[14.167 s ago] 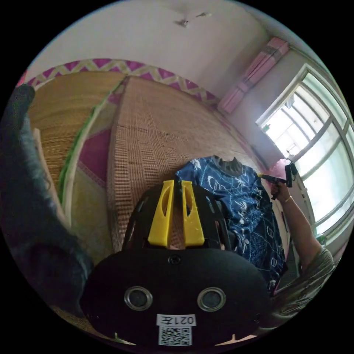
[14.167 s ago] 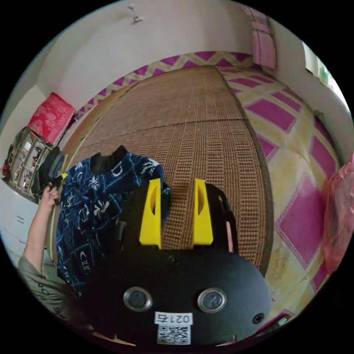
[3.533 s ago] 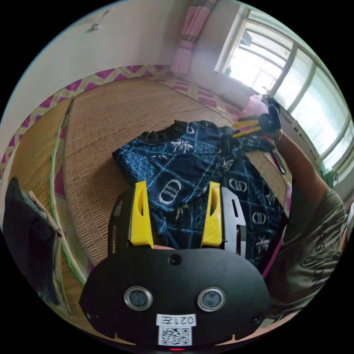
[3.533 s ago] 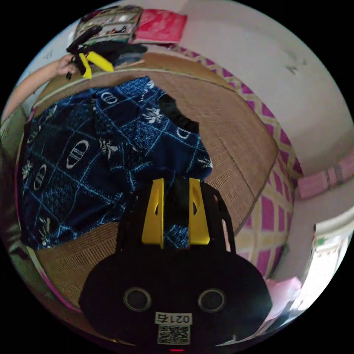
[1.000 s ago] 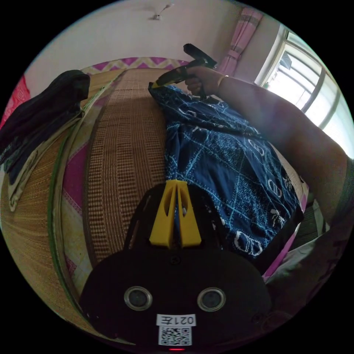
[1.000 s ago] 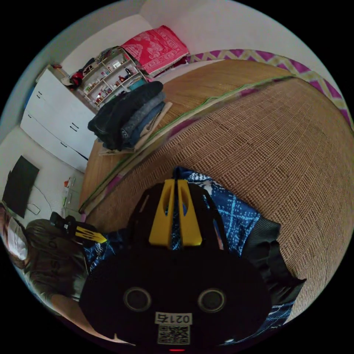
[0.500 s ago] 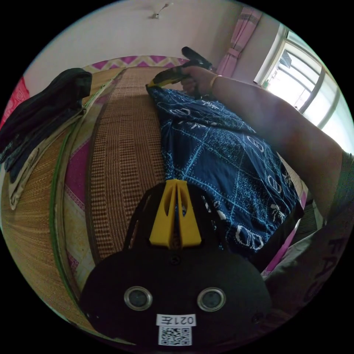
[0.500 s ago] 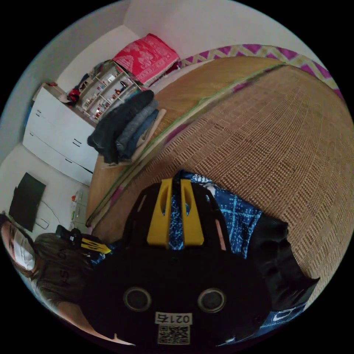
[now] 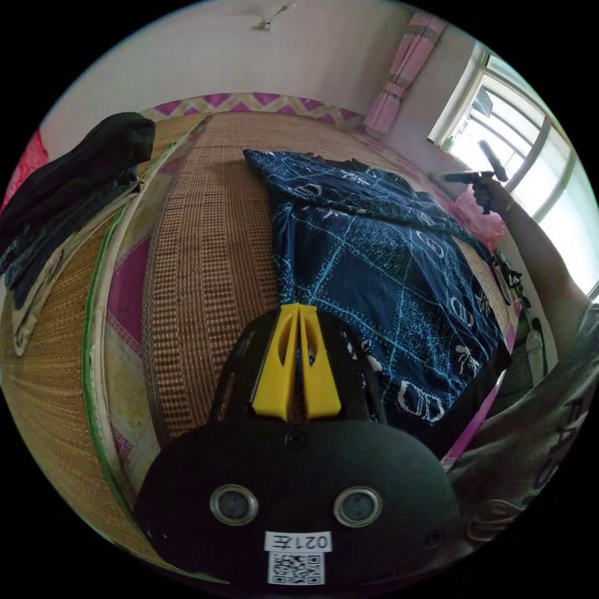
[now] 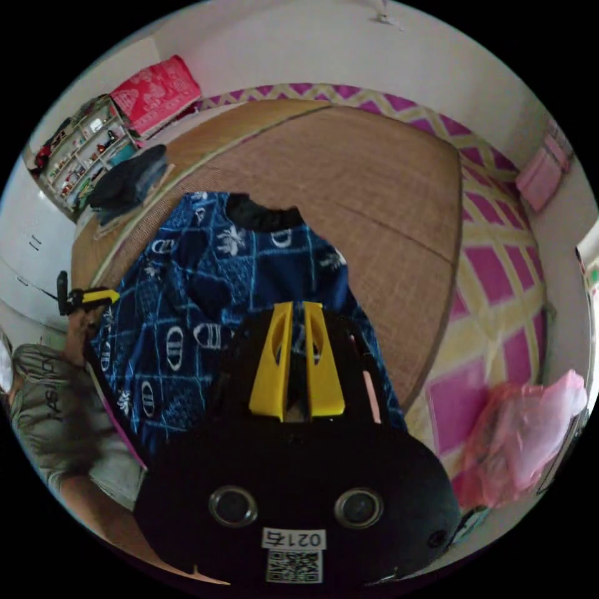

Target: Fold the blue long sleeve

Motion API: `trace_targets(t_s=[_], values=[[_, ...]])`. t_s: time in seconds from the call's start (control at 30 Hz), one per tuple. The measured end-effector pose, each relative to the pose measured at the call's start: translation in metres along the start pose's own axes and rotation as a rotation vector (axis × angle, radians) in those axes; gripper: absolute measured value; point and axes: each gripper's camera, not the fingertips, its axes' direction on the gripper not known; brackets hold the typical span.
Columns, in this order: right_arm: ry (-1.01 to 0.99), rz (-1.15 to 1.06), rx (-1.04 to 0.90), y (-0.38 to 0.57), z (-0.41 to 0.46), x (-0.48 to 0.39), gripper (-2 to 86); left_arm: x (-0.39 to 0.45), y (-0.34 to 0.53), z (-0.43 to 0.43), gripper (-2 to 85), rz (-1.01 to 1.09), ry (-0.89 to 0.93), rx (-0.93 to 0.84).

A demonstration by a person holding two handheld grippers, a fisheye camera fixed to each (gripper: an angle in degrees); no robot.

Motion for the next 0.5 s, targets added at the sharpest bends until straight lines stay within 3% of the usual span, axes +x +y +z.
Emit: trace_targets(t_s=[0.13, 0.27, 0.37, 0.5], values=[[-0.065, 0.073, -0.01, 0.03, 0.009, 0.018, 7.2, 0.002, 0.001, 0.001, -1.0, -0.004, 0.007, 0.001], [-0.107, -0.055, -0.108, 0.042, 0.023, 0.012, 7.8, 0.003, 0.001, 0.002, -1.0, -0.009, 0.018, 0.002], [-0.057, -0.127, -0.207, 0.045, 0.03, 0.004, 3.3, 0.008, 0.001, 0.003, -1.0, -0.001, 0.002, 0.002], [-0.008, -0.147, -0.083, 0.041, -0.01, 0.0, -0.2, 0.011, 0.001, 0.004, -1.0, 0.0, 0.0, 0.002]])
